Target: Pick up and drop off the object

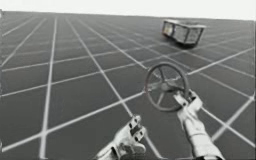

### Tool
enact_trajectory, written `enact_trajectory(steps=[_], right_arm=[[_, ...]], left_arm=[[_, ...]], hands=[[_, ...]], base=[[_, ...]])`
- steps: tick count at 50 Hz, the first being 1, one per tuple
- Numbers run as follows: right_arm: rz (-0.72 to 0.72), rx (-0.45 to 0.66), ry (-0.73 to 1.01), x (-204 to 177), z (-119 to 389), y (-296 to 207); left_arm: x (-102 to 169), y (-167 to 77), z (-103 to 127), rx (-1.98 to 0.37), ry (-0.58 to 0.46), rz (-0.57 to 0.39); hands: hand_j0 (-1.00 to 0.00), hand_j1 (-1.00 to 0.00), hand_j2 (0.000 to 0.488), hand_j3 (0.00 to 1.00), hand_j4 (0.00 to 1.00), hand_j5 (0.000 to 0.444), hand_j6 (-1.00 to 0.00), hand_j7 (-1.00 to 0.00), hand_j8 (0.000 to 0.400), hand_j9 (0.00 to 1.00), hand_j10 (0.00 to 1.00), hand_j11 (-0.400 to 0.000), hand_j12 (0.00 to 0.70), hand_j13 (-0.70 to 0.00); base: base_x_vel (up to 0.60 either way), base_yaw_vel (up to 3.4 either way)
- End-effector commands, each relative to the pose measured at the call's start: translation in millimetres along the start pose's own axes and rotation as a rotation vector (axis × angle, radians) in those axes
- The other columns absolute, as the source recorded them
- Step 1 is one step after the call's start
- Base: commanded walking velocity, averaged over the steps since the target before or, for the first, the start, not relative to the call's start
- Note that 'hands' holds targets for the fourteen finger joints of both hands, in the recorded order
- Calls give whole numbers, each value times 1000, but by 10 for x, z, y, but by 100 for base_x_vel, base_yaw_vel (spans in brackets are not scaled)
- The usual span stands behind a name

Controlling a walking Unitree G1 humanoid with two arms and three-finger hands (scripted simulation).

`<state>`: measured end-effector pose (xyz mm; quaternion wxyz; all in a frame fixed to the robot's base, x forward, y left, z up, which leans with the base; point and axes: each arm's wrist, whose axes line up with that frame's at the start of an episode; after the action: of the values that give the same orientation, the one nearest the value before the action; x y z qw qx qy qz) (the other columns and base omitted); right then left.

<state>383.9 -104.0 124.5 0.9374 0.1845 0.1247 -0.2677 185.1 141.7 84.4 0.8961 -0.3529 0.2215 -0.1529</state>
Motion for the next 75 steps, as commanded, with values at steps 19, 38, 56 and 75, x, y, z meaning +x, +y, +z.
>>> enact_trajectory(steps=[19, 38, 56, 75], right_arm=[[0, 32, -28, 20, 93, -31], [0, 32, -28, 20, 93, -31], [0, 32, -28, 20, 93, -31], [0, 32, -28, 20, 93, -31]], left_arm=[[18, -43, 11, 15, 4, -7], [18, -43, 11, 15, 4, -7], [18, -43, 11, 15, 4, -7], [18, -43, 11, 15, 4, -7]], hands=[[0, 0, 0, 1000, 1000, 0, 0, 0, 0, 1000, 1000, -400, 0, -700], [0, 0, 0, 1000, 1000, 0, 0, 0, 0, 1000, 1000, -400, 0, -700], [0, 0, 0, 1000, 1000, 0, 0, 0, 0, 1000, 1000, -400, 0, -700], [0, 0, 0, 1000, 1000, 0, 0, 0, 0, 1000, 1000, -400, 0, -700]], base=[[58, 3], [57, 5], [56, 7], [56, 8]])
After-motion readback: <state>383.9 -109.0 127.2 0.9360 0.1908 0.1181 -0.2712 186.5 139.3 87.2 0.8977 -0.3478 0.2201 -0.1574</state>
